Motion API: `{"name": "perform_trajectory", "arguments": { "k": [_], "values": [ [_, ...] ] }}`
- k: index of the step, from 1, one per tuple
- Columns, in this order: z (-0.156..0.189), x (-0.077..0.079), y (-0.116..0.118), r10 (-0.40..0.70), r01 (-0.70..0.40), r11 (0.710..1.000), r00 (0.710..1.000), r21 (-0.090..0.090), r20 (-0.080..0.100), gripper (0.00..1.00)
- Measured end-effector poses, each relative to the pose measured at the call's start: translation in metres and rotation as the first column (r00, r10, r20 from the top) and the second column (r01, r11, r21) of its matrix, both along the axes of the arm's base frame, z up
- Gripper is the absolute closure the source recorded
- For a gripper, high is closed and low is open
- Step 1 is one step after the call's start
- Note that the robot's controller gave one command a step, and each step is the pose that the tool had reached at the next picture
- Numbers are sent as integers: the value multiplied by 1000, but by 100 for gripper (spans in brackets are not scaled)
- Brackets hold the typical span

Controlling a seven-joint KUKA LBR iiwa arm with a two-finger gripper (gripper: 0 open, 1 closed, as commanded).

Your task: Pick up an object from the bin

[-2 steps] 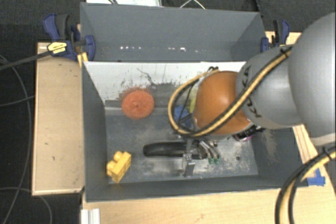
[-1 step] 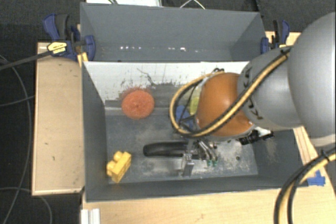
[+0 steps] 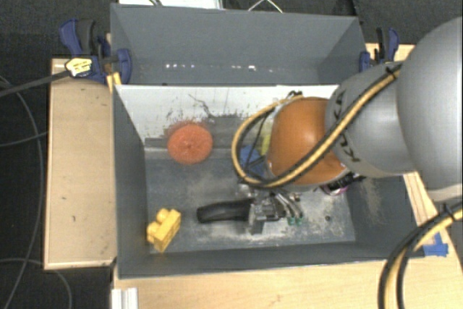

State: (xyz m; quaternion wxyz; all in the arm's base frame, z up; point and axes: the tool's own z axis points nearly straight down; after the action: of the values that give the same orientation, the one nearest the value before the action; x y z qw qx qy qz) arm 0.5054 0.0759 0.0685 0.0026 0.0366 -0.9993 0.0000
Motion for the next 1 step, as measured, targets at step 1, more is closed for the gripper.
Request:
{"name": "perform_trajectory", "arguments": {
  "k": [1],
  "values": [
    [0,0,0,-1,1,1000,1000,0,0,100]
  ]
}}
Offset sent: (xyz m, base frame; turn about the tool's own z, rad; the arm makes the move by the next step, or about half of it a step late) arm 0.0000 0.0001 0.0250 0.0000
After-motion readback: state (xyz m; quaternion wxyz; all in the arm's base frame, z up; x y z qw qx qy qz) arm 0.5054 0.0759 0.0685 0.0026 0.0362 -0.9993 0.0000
